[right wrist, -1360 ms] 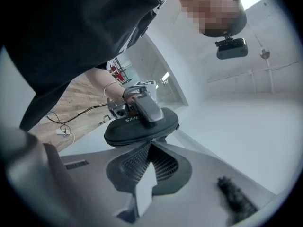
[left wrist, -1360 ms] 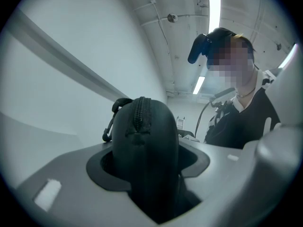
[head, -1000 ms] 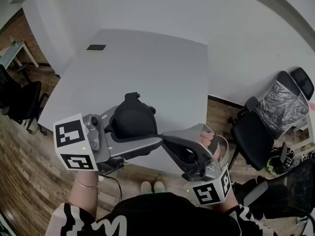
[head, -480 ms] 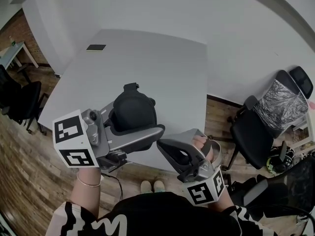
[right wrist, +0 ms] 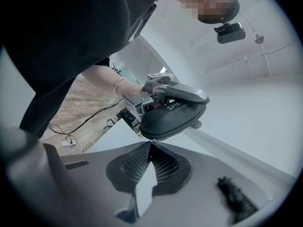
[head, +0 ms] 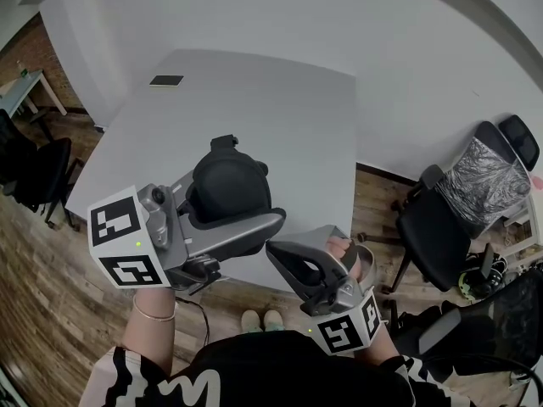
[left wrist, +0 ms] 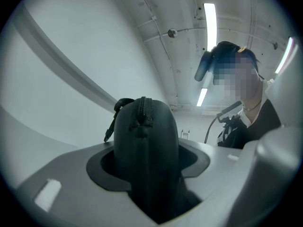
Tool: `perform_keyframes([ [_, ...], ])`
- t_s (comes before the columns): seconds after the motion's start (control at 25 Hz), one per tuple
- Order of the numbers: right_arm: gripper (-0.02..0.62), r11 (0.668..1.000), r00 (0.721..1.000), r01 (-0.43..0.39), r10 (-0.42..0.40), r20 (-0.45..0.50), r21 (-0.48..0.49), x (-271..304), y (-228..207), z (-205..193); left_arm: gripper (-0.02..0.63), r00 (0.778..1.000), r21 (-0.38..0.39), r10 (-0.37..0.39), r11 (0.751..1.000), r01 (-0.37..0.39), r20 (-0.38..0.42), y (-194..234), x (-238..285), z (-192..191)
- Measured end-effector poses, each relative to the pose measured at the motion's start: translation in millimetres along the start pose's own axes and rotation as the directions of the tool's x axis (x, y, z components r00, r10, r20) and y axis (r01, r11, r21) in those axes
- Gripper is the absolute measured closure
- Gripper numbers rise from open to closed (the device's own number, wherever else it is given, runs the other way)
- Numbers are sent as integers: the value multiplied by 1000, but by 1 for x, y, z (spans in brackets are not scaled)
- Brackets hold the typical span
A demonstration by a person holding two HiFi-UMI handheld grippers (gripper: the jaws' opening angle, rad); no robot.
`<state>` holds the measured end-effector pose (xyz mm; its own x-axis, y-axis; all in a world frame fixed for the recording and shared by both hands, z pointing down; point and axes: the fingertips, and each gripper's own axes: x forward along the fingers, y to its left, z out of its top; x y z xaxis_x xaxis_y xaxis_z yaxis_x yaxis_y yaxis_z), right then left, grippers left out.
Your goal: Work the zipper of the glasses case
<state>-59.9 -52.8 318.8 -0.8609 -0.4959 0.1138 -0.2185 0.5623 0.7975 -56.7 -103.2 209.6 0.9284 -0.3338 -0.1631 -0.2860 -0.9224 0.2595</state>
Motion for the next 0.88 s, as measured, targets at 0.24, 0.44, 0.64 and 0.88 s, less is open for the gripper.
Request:
perform_keyframes([
  [0.24,591,1000,1000,-22,21,14,12,2,7,4,334,1000,-5,7,1000,-7,27,-2,1,6],
  [0.44,591,999,999,-35,34,31,41,5,13,8,334,1000,6,12,1000,-12,24,-4,2,6],
  [0.64,591,996,997,-63,61,45,60,13,21,12,333,999,32,32,999,-32,8,-7,3,4],
  [0.88,589,998,999,-23,20,37,64,8,26,8,334,995,43,101,994,-102,26,-7,-2,-2],
])
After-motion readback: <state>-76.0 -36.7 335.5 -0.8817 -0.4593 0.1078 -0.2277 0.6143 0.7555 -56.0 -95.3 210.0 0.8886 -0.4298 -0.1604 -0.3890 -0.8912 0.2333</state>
